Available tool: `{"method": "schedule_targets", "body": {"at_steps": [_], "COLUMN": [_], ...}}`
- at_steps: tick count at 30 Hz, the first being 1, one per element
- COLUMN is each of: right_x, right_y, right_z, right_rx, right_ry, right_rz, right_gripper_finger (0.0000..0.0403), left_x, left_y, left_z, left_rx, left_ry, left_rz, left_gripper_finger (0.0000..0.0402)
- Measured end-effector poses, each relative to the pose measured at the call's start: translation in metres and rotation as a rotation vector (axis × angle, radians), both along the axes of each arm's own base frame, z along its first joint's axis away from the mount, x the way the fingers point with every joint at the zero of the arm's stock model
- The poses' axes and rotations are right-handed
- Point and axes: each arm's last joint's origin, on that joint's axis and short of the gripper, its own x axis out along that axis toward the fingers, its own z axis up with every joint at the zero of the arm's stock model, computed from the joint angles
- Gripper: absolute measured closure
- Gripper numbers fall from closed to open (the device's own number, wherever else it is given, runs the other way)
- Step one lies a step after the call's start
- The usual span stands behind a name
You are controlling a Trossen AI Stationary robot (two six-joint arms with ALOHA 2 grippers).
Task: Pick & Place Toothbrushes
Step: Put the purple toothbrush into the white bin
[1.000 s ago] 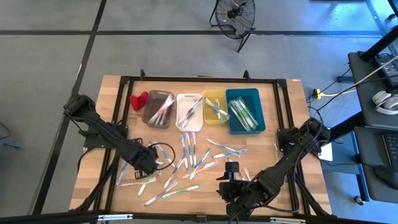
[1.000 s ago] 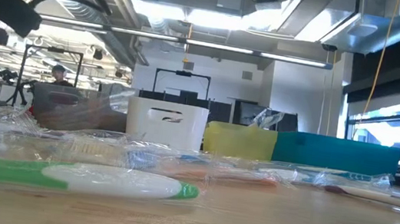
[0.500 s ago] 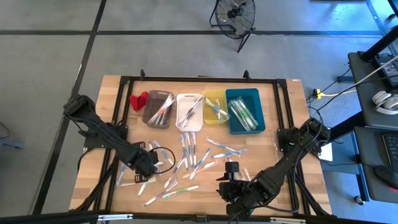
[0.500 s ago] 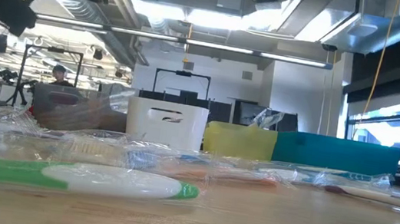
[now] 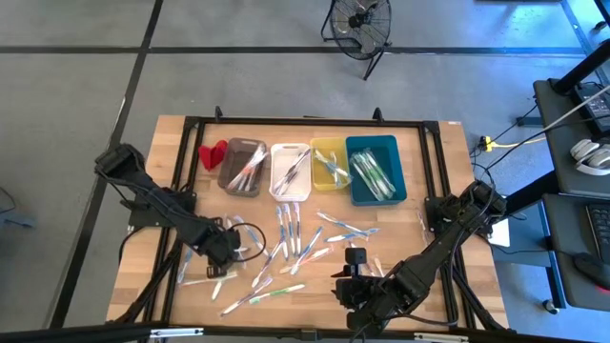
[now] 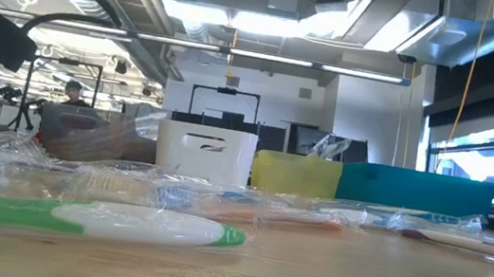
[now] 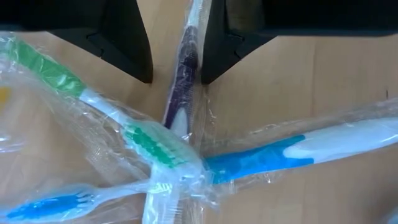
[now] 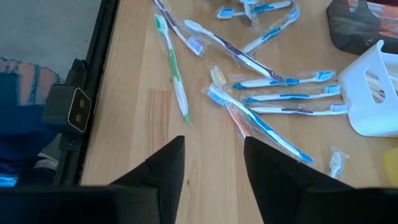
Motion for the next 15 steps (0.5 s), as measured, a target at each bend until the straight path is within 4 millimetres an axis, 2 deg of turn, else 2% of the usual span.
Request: {"method": "schedule_targets", "body": {"at_steps": [4,10,15], "right_x": [0.0000,0.0000,0.0000], "right_y": [0.0000,-0.0001,-0.0001], "right_z": [0.0000,0.0000,0.0000], "right_rx": [0.000,-0.002,-0.004], "right_ry": [0.000,-0.002,-0.002], "right_rz": [0.000,-0.002,0.000], "right_gripper_finger": [0.0242,0.0252,0.0261], "left_x": [0.0001,0.0030,0.0035], "left_y": [-0.0001,-0.0035,-0.0042], "left_z": [-0.0001,0.0014,0.0018], "left_rx": [-0.001,-0.025,-0.032], "left_ry": [0.001,-0.011,-0.011], "left_rz": [-0.003,-0.061,-0.066], "left_gripper_finger": [0.0292,0.0381,0.0387]}}
